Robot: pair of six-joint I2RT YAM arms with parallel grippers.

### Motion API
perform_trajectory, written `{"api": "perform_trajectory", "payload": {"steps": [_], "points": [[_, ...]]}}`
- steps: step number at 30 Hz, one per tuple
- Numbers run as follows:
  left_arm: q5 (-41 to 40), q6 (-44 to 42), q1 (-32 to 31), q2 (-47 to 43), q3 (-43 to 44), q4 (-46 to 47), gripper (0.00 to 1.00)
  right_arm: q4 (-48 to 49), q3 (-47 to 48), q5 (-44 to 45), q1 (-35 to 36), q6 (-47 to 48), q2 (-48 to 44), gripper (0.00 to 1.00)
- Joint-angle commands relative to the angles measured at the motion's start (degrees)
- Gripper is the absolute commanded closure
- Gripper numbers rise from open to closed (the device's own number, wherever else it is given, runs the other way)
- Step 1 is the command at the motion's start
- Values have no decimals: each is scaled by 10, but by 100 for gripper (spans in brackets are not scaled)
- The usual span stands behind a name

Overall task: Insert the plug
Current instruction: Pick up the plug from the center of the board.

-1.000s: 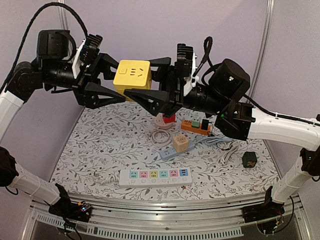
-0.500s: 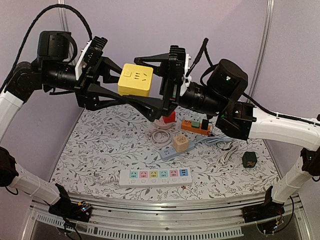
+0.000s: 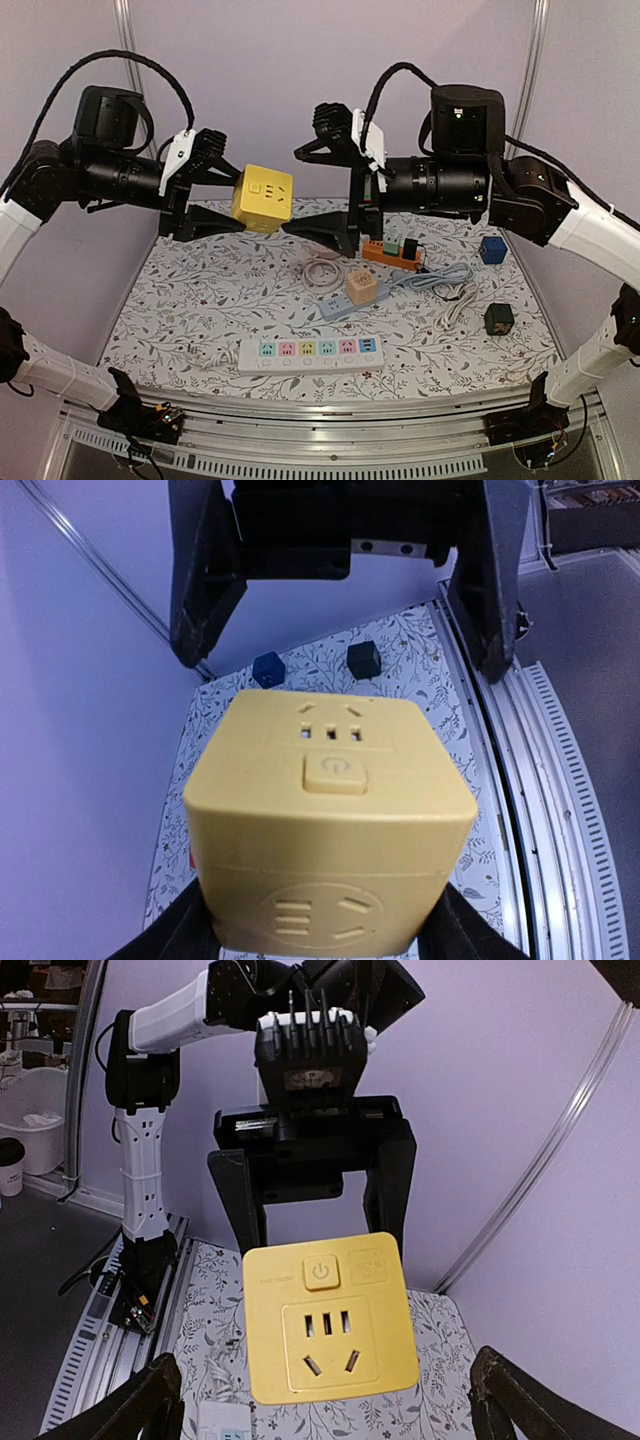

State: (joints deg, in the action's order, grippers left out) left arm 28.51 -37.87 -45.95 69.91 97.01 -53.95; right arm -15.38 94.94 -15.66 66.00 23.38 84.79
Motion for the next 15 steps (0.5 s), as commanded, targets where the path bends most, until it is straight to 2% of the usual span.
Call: {"api": "perform_trajectory", "payload": {"steps": [1, 7, 15], "points": [[-76, -67, 0, -8, -24, -8, 100, -194, 63, 95, 0, 30, 8, 1], [-90, -72, -10, -6, -30, -2, 100, -262, 165, 131, 11, 59, 86, 1], [-92, -83, -12, -6, -38, -2, 100, -260, 212, 109, 20, 81, 137, 1]]}}
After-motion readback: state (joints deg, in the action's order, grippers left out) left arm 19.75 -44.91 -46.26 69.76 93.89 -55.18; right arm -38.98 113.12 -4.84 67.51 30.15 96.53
